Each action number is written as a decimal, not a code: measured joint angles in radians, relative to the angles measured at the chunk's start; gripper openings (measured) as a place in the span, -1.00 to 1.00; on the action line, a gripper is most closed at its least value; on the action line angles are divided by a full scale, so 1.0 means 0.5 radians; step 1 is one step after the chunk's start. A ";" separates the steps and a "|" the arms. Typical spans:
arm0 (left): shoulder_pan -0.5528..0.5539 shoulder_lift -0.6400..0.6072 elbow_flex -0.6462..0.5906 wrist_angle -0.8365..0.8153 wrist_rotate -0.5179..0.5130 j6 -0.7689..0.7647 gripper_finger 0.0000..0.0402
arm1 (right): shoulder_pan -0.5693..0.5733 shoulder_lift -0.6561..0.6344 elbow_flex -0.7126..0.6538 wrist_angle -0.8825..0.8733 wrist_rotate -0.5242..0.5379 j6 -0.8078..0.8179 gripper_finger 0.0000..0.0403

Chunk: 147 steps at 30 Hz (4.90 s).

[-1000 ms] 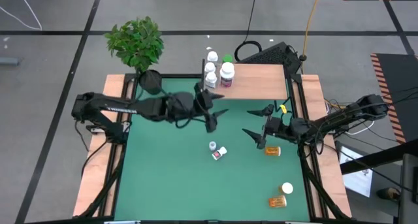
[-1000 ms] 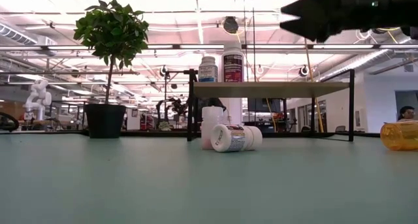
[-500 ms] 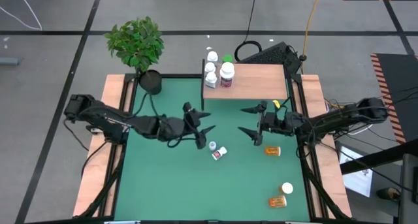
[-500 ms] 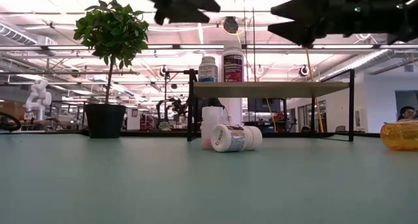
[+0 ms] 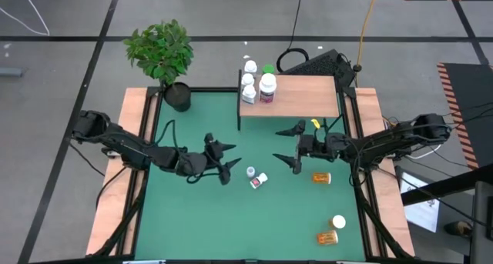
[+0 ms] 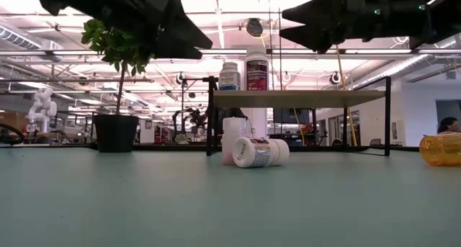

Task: Pick and place medicine bottles onto shelf by color
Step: Put the top orange pill bottle on the shelf

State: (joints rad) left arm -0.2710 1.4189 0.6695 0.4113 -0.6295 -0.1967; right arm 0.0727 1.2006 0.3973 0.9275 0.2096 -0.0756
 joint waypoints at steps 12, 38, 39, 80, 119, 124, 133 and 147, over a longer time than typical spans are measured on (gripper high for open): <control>0.035 0.000 -0.150 0.289 -0.002 -0.001 0.22 | 0.000 0.001 -0.002 -0.028 -0.002 -0.078 0.81; 0.027 0.000 -0.150 0.294 0.018 0.015 0.22 | -0.049 0.000 -0.004 -0.158 -0.004 -0.080 0.81; 0.027 0.000 -0.150 0.294 0.018 0.015 0.22 | -0.054 0.000 -0.004 -0.159 -0.004 -0.070 0.81; 0.318 0.331 -0.146 0.817 0.490 0.355 0.22 | 0.514 -0.011 -0.004 -1.550 0.318 1.146 0.76; 0.293 0.331 -0.146 0.817 0.546 0.341 0.23 | 0.945 -0.223 0.310 -3.609 -0.098 1.934 0.53; 0.293 0.330 -0.147 0.815 0.546 0.352 0.22 | 0.945 -0.223 0.221 -3.452 -0.109 1.986 0.39; 0.292 0.330 -0.147 0.815 0.547 0.345 0.23 | 0.945 -0.223 0.207 -3.012 -0.098 1.976 0.00; 0.120 0.873 0.601 0.298 0.914 0.609 0.38 | 0.691 -0.159 0.207 -2.072 -0.053 1.674 0.05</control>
State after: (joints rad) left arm -0.2111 1.8553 0.9698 0.5604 -0.1726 0.1077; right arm 0.4181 1.1212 0.5010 -0.1085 0.1829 0.7614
